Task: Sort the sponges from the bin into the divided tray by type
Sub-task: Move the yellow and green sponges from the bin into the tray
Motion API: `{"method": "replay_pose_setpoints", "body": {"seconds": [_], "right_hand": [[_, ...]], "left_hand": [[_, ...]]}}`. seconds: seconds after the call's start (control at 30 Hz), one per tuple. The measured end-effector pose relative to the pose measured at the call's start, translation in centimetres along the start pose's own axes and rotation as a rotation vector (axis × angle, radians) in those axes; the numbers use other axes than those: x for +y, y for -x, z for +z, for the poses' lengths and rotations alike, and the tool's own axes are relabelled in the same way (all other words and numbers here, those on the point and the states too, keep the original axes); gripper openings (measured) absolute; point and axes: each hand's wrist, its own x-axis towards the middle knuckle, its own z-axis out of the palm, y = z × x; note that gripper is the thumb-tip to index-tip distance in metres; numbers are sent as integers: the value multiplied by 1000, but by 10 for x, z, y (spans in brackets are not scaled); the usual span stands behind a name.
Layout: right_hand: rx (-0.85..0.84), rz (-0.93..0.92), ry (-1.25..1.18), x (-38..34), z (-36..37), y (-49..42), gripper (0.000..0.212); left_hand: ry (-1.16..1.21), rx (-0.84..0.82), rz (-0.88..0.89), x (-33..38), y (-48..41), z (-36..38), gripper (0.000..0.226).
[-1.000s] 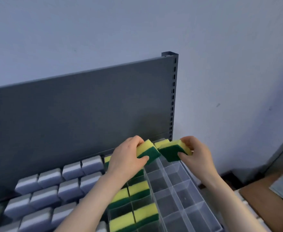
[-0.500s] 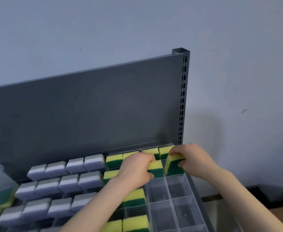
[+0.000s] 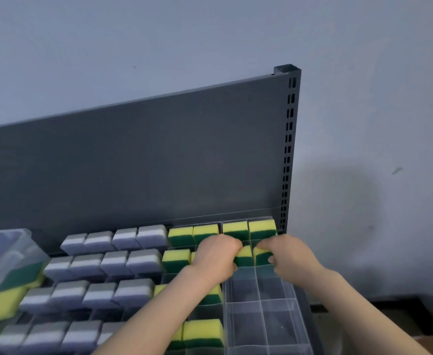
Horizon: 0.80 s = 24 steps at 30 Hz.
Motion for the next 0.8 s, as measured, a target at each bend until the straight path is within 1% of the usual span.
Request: {"method": "replay_pose_setpoints", "body": {"seconds": [0.1, 0.17, 0.2, 0.27, 0.3, 0.33, 0.43, 0.53, 0.67, 0.8], "right_hand": [[10, -16, -31, 3, 4, 3, 54], [11, -33, -49, 5, 2, 5, 53], [12, -43, -54, 6, 0, 7, 53], [46, -63, -61, 6, -8, 11, 56], [87, -76, -68, 4, -13, 13, 55], [134, -89, -74, 1, -18, 15, 54], [255, -141, -104, -16, -29, 16, 50], [260, -214, -147, -45, -29, 14, 50], [195, -318, -147, -92, -16, 11, 52], [176, -376, -94, -138, 2, 6, 53]], "left_hand": [[-10, 5, -4, 1, 2, -1, 11], [-2, 16, -12, 0, 4, -2, 15], [11, 30, -11, 0, 6, -2, 23], [53, 66, 1, -1, 10, -2, 55], [79, 97, 0, -2, 15, -5, 65], [99, 141, -5, -3, 20, -10, 69], [143, 276, -52, -12, 42, -22, 61], [204, 364, -144, -29, 73, -27, 50], [198, 367, -255, -62, 120, -22, 42], [142, 355, -390, -105, 170, -19, 39]]}}
